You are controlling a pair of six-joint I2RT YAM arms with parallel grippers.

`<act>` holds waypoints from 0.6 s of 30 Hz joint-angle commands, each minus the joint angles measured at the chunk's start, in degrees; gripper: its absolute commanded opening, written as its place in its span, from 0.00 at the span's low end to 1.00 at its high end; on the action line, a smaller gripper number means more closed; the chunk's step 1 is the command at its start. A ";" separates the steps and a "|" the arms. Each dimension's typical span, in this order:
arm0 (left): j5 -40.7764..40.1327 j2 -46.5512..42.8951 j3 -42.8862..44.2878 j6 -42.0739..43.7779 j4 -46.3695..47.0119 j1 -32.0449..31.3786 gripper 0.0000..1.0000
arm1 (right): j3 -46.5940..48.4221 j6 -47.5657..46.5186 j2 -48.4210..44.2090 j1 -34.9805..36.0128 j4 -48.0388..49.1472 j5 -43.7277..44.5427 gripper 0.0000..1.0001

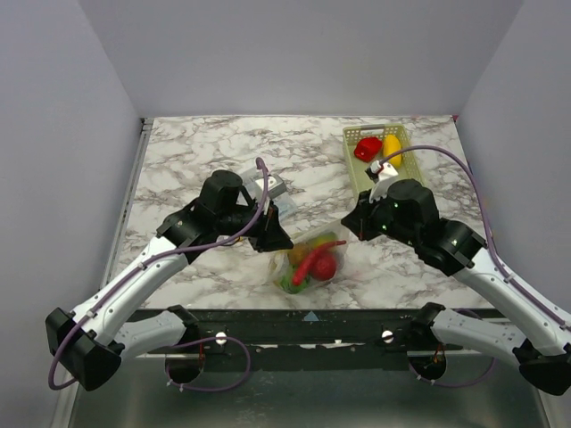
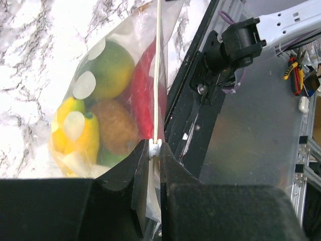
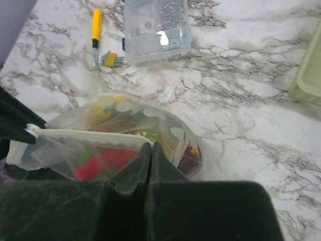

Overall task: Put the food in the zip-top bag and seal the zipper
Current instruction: Zip the zipper food storage bag at the center of the board.

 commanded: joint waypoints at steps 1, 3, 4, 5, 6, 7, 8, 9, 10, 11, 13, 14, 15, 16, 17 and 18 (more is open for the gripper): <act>-0.99 -2.00 -1.74 1.11 -5.20 0.19 0.00 | -1.46 0.29 -1.73 -0.63 -2.75 11.27 0.00; -1.05 -2.13 -2.05 1.20 -5.58 0.24 0.00 | -1.89 0.55 -2.07 -0.61 -3.38 12.52 0.00; -1.09 -2.19 -2.22 1.29 -5.58 0.19 0.00 | -2.12 0.60 -2.18 -0.66 -3.54 13.05 0.00; -1.16 -2.27 -2.37 1.22 -5.58 0.22 0.00 | -2.35 0.57 -2.41 -0.66 -3.54 13.47 0.00; -1.17 -2.37 -2.53 1.21 -5.64 0.27 0.00 | -2.51 0.70 -2.59 -0.62 -3.63 13.78 0.00; -1.18 -2.44 -2.60 1.13 -5.71 0.22 0.00 | -2.77 0.81 -2.71 -0.66 -3.75 14.32 0.00; -1.18 -2.51 -2.78 1.12 -5.83 0.20 0.00 | -2.92 0.92 -2.78 -0.65 -4.00 15.08 0.00; -1.23 -2.61 -2.88 1.11 -6.02 0.20 0.00 | -3.02 0.97 -2.82 -0.66 -4.33 15.76 0.00; -1.46 -2.70 -3.05 1.11 -6.21 0.20 0.00 | -3.09 0.96 -2.76 -0.63 -4.68 16.43 0.00; -1.60 -2.87 -3.31 1.11 -6.45 0.19 0.00 | -3.16 1.12 -2.81 -0.66 -5.14 17.39 0.00; -1.91 -3.20 -3.65 1.11 -6.83 0.27 0.00 | -3.40 1.23 -3.01 -0.66 -5.68 18.71 0.00; -2.08 -3.32 -3.76 1.08 -6.96 0.24 0.00 | -3.49 1.28 -3.19 -0.63 -5.94 19.23 0.00; -2.22 -3.42 -4.05 1.03 -7.20 0.20 0.00 | -3.42 1.42 -3.28 -0.61 -6.13 19.65 0.00; -2.23 -3.60 -4.18 1.03 -7.34 0.26 0.00 | -3.47 1.39 -3.33 -0.66 -6.44 19.85 0.00; -2.42 -3.82 -4.44 1.03 -7.54 0.22 0.00 | -3.53 1.52 -3.47 -0.66 -6.74 20.52 0.00; -2.62 -3.94 -4.62 1.03 -7.68 0.19 0.00 | -3.60 1.56 -3.61 -0.66 -6.99 21.00 0.00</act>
